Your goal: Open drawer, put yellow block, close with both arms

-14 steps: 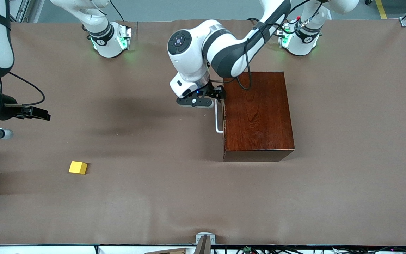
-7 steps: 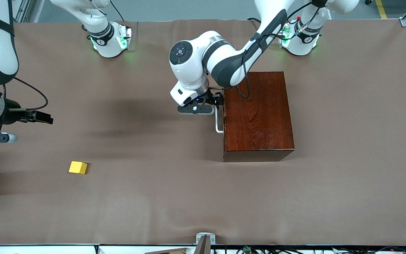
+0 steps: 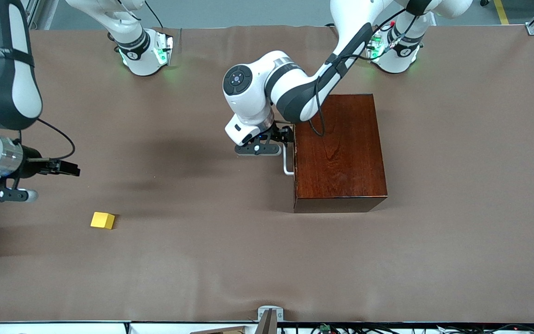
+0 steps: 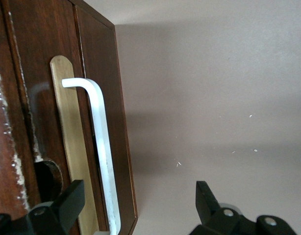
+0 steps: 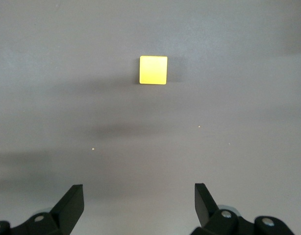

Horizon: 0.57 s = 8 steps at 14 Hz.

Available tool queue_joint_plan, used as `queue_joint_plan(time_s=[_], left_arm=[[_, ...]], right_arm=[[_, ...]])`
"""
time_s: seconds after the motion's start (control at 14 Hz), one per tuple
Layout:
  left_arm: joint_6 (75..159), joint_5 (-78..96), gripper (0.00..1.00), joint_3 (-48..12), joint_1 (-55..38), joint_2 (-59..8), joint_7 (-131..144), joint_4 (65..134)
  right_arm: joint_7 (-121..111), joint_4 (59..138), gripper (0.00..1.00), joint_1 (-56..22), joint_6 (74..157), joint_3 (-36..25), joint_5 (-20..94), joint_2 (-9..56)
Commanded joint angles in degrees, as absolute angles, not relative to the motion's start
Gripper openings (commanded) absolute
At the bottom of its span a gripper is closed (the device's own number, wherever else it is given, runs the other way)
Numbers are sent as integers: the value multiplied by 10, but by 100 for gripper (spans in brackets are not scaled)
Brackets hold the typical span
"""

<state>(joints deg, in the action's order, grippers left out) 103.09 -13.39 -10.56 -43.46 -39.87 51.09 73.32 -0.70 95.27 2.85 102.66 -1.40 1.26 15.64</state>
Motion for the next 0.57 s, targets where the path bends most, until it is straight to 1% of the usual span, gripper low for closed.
queue_joint_plan(time_s=[0.0,0.5], left_arm=[[1031,-148,100,-106,-439,-416,533,720],[1031,-149,100,-103,-437,-427,538,726]], right_arm=[[-12,950,100,28,1045,-15,12,170],[-11,951,100,25,1110,-15,12,222]])
